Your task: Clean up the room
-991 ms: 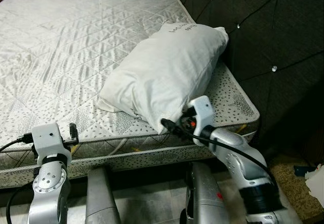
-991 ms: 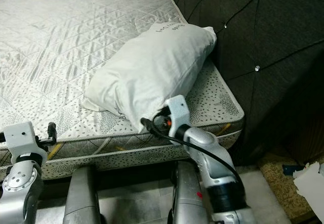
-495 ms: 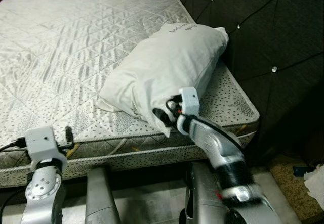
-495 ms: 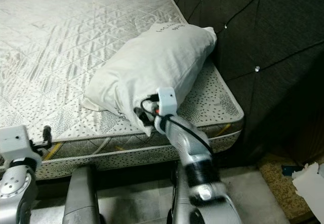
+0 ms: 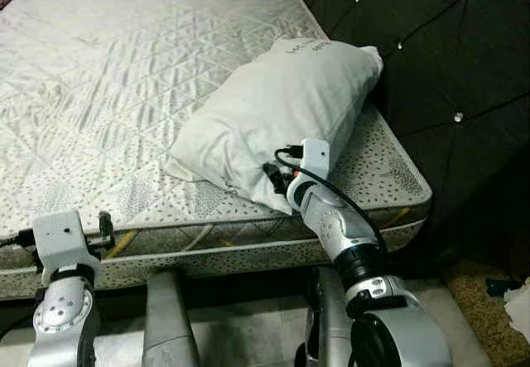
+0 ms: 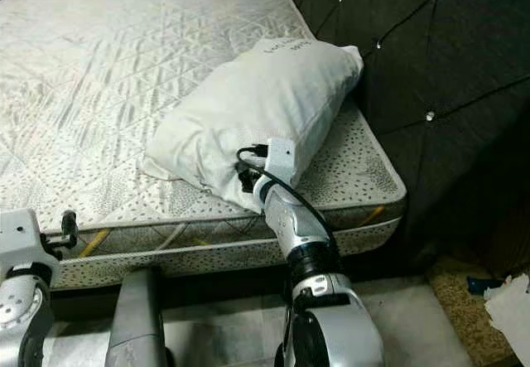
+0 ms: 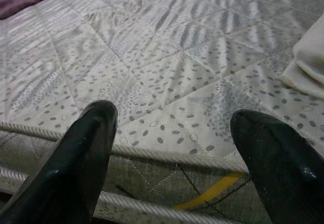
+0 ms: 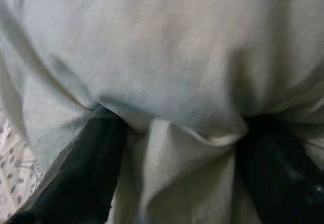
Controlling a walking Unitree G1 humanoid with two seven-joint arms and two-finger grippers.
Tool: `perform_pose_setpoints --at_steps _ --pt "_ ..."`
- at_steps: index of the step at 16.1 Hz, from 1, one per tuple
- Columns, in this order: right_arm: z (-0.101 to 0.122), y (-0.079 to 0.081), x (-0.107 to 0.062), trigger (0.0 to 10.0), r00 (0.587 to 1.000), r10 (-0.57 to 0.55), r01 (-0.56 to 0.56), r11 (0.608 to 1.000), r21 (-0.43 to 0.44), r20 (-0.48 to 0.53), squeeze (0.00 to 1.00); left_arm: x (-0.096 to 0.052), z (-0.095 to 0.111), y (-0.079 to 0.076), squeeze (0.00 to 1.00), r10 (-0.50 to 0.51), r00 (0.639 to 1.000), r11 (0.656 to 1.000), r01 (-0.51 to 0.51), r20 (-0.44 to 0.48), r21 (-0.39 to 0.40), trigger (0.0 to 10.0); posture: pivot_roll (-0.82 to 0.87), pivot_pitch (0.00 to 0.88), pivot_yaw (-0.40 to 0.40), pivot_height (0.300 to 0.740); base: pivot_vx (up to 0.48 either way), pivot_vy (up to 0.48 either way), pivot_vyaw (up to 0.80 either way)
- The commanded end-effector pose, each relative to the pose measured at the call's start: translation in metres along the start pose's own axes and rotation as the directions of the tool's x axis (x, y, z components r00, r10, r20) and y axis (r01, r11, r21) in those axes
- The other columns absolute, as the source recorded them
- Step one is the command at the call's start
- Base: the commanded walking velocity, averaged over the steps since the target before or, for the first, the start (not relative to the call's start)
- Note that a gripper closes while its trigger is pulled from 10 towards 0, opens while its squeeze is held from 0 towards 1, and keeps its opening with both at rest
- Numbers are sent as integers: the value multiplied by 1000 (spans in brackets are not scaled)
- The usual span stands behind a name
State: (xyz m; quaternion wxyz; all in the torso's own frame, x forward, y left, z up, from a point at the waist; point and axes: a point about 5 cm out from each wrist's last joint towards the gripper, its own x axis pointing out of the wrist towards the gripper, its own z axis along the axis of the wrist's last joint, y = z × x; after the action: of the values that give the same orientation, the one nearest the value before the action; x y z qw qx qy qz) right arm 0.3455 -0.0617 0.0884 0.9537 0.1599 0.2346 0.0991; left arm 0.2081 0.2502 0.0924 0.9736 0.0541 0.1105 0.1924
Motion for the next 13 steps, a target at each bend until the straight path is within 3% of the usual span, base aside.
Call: perform_pose_setpoints --at_steps 1,4,8,13 --pt "12 31 4 0 998 49 -51 998 40 48 0 3 6 2 0 8 1000 1000 -8 16 5 10000 95 0 -34 512 0 0 0" --pt "12 28 9 0 997 44 -46 998 40 61 0 5 9 4 0 12 1000 1000 -13 28 5 10000 107 0 -37 512 0 0 0" --pt "31 6 11 0 987 -19 15 1000 25 159 0 7 10 1 0 10 1000 1000 -10 26 3 10000 87 0 -38 512 0 0 0" --pt "44 -21 12 0 986 -25 27 1000 -11 166 0 18 16 -4 0 1 999 1000 -1 46 -6 10000 59 0 -27 512 0 0 0"
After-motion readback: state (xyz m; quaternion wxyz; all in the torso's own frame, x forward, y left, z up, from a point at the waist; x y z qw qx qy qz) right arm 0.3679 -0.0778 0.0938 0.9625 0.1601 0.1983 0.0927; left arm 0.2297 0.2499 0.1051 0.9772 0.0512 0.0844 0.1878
